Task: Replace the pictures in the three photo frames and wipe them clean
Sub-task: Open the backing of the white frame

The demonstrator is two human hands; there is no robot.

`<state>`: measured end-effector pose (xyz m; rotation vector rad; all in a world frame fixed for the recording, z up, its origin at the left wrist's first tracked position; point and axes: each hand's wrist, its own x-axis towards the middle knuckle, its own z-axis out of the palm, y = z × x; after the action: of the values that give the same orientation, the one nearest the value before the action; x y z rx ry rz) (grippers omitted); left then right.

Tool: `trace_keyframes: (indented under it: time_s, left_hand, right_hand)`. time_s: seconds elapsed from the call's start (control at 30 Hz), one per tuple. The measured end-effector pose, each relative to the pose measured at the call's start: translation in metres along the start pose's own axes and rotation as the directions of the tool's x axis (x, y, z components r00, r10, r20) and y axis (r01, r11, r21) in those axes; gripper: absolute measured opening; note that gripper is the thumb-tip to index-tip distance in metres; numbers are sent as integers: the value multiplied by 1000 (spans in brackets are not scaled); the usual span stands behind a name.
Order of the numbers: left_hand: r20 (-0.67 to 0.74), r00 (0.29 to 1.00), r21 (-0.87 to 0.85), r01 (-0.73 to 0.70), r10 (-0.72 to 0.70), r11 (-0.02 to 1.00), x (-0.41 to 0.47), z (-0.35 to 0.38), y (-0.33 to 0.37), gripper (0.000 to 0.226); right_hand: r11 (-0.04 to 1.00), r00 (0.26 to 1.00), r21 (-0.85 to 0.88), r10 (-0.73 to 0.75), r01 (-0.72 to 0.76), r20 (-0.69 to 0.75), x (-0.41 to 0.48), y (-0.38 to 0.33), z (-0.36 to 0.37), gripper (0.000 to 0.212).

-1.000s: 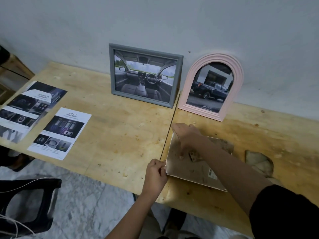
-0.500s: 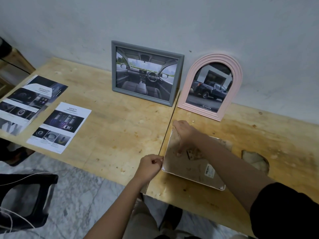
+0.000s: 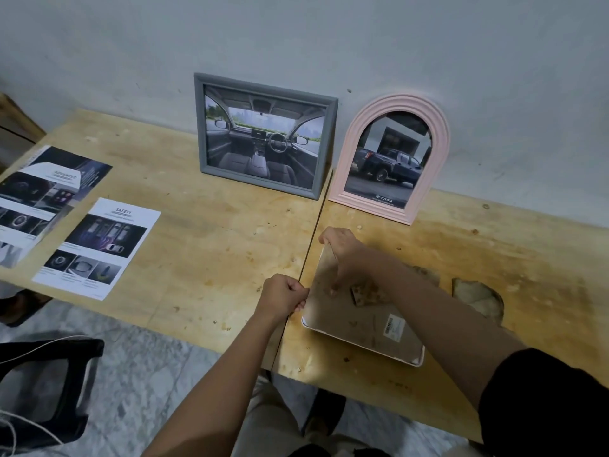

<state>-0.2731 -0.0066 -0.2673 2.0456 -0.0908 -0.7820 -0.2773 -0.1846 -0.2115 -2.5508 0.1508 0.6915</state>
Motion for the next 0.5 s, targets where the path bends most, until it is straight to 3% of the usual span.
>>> trace_keyframes:
  time_s: [0.17,0.37,0.5]
  left_hand:
    - [52,997,-17,50,-49,999,4,-3,1,20]
    - [44,999,41,14,-15,999,5,-3,6,22]
    - [40,999,139,-29,24,990,3,-1,8,27]
  right_hand:
    - [999,1000,-16,29,-29,-9,-1,-1,0,87]
    - [988,994,109,105,-106,14,-3,0,-1,75]
    - [999,998,-5,43,-43,-41,-9,0,4,54]
